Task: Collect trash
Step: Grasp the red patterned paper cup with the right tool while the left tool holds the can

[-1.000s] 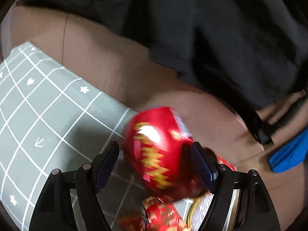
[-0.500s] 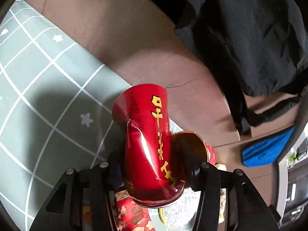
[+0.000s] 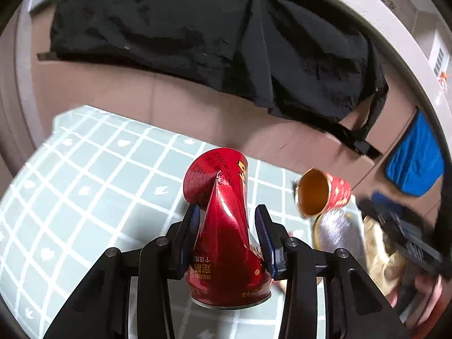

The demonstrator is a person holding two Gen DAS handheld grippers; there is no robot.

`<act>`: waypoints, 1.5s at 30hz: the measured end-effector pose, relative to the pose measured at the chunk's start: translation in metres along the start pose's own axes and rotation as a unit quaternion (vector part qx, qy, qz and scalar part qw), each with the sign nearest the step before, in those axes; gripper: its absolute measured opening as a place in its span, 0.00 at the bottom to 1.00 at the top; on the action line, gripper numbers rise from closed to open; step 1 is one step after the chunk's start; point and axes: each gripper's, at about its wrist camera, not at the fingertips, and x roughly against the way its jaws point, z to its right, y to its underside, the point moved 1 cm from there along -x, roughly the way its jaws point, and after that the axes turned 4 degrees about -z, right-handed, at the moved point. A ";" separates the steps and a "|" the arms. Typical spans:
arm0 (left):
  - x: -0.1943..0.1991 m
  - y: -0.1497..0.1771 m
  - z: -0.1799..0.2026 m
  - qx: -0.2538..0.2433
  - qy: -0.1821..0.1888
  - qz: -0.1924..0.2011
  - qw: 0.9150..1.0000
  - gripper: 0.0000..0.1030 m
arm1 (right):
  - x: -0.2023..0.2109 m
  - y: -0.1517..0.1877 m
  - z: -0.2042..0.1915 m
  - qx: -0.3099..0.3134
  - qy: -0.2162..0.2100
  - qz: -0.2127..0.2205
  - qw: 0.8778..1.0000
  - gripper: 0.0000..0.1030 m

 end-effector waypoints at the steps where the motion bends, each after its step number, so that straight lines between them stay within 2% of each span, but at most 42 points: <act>1: 0.002 0.005 -0.001 -0.004 -0.003 0.002 1.000 0.40 | -0.008 -0.005 -0.008 0.006 0.015 0.000 1.000 0.65; 7: 0.001 0.027 -0.024 0.010 0.002 -0.009 1.000 0.40 | -0.049 -0.019 -0.031 0.058 0.085 -0.017 0.995 0.68; 12: -0.006 0.034 -0.043 0.033 0.009 -0.018 0.999 0.40 | -0.065 -0.015 -0.015 0.053 0.113 -0.035 0.992 0.73; 19: -0.007 0.033 -0.047 0.041 0.018 -0.021 0.999 0.40 | -0.071 -0.008 0.019 -0.003 0.078 -0.035 0.996 0.78; 22: -0.008 0.033 -0.046 0.044 0.017 -0.021 0.999 0.41 | -0.073 -0.006 0.031 -0.024 0.077 -0.032 0.996 0.82; 30: -0.013 0.030 -0.045 0.047 0.005 -0.025 0.999 0.41 | -0.094 0.004 0.056 -0.084 0.027 -0.081 0.993 0.82; 32: -0.013 0.031 -0.045 0.049 0.001 -0.024 0.999 0.41 | -0.090 0.007 0.061 -0.099 0.007 -0.073 0.992 0.76; 36: -0.010 0.031 -0.042 0.049 -0.001 -0.016 0.999 0.39 | -0.069 0.005 0.065 -0.097 -0.008 -0.040 0.994 0.50; 39: -0.001 0.028 -0.034 0.043 0.001 0.000 0.999 0.39 | -0.051 -0.001 0.061 -0.092 -0.032 -0.024 0.995 0.37; 45: 0.022 0.023 -0.017 0.031 0.006 0.029 0.999 0.39 | -0.030 -0.002 0.047 -0.075 -0.057 -0.023 0.995 0.29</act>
